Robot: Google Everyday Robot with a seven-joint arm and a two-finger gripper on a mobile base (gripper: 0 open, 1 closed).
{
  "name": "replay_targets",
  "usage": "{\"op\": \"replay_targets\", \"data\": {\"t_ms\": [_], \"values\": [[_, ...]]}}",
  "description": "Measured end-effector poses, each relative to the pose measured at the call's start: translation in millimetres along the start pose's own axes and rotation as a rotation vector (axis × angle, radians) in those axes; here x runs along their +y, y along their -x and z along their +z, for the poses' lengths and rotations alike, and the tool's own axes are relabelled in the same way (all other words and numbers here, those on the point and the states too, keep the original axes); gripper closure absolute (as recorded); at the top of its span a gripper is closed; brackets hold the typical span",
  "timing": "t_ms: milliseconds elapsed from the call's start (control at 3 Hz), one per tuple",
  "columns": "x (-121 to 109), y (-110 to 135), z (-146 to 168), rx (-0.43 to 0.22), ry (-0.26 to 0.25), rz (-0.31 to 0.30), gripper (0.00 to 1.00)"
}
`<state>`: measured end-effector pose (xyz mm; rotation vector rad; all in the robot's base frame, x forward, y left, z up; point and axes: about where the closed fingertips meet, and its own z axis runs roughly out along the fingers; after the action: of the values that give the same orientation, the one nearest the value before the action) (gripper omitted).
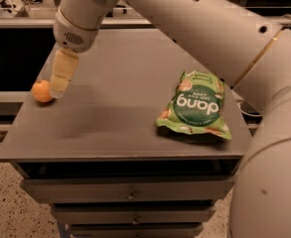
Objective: Move orange near green rice chip bag
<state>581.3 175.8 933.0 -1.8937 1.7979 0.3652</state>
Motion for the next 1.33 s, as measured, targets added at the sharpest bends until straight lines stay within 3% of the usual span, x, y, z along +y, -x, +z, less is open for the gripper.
{"op": "replay_targets", "data": {"t_ms": [333, 667, 1333], "values": [[-4, 25, 33, -0.041, 0.015, 0.006, 0.00], [1, 44, 60, -0.039, 0.037, -0.009, 0.00], [3, 44, 101, 0.071, 0.064, -0.036, 0.00]]}}
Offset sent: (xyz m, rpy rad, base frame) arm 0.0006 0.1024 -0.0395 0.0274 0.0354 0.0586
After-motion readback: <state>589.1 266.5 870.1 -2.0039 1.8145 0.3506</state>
